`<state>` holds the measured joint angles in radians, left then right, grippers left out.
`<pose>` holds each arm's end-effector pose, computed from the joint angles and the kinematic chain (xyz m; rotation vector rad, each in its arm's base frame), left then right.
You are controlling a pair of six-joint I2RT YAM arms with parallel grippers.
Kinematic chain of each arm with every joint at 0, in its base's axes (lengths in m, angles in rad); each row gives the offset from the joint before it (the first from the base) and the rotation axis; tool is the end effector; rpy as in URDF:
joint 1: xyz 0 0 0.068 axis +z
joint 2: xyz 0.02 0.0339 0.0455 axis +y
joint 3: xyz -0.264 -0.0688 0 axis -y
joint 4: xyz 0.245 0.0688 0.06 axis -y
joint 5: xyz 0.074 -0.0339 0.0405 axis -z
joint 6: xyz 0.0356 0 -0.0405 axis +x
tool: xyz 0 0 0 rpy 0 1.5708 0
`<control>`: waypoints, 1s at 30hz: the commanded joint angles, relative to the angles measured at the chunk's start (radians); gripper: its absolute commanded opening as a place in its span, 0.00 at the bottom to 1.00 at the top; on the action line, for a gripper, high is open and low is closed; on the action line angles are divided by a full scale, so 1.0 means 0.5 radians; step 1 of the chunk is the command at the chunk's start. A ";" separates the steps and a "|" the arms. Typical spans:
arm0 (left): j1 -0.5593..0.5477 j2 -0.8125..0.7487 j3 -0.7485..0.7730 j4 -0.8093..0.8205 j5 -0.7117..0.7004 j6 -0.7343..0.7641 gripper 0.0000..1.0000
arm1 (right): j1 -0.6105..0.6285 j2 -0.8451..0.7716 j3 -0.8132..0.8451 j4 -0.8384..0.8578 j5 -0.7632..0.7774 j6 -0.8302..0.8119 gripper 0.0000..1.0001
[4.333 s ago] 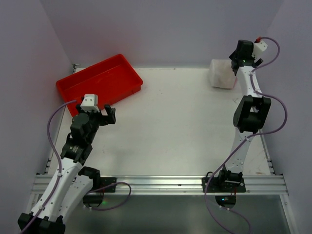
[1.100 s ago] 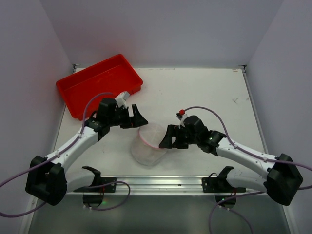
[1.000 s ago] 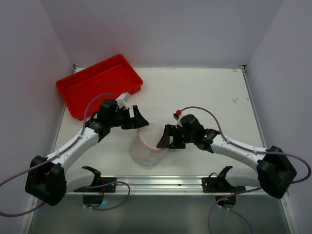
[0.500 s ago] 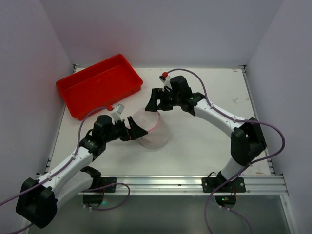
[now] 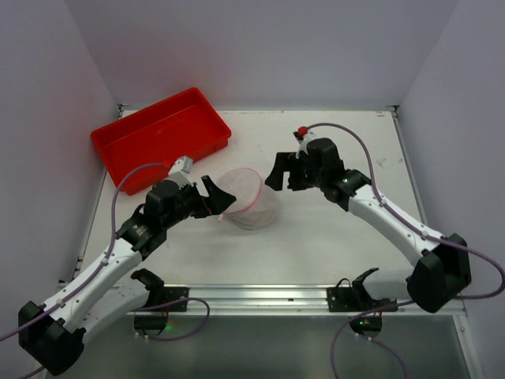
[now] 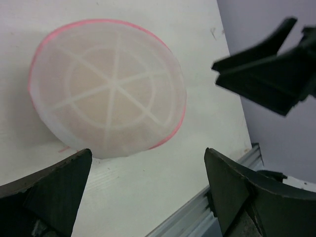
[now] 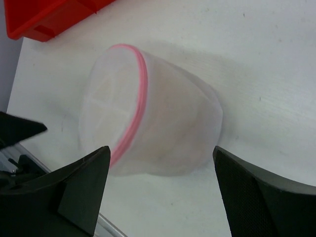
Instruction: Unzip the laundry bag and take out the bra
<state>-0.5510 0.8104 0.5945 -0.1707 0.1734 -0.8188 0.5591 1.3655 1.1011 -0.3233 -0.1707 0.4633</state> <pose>0.1597 -0.1054 0.2698 -0.1591 2.1034 -1.0377 0.2589 0.1691 0.3054 -0.2107 2.2425 0.7572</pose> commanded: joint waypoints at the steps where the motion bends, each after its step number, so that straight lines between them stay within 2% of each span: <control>1: 0.010 0.017 0.139 -0.278 -0.334 0.150 1.00 | 0.008 -0.285 -0.275 0.066 0.133 0.156 0.87; 4: 0.043 0.100 0.115 -0.223 -0.301 0.171 1.00 | 0.008 -0.503 -0.502 0.159 0.084 0.227 0.87; 6: 0.144 0.131 0.078 -0.131 -0.279 0.223 1.00 | 0.008 -0.629 -0.625 0.253 0.010 0.251 0.88; 11: 0.555 0.244 -0.054 0.313 0.190 0.291 1.00 | 0.014 -0.752 -0.766 0.373 -0.155 0.343 0.96; 19: 0.651 0.711 -0.069 0.792 0.671 0.331 1.00 | 0.014 -0.758 -0.861 0.521 -0.235 0.405 0.99; 25: 0.734 0.839 -0.235 1.077 0.773 0.260 1.00 | 0.014 -0.694 -0.883 0.625 -0.410 0.405 0.99; 30: 0.734 0.913 -0.388 1.445 0.871 0.171 0.99 | 0.011 -0.703 -0.895 0.634 -0.478 0.393 0.99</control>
<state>-0.1905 1.2533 0.4324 0.3569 0.5350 -0.7017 0.5629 1.0168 0.6548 -0.0628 -0.3576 0.6556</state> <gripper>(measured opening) 0.995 0.985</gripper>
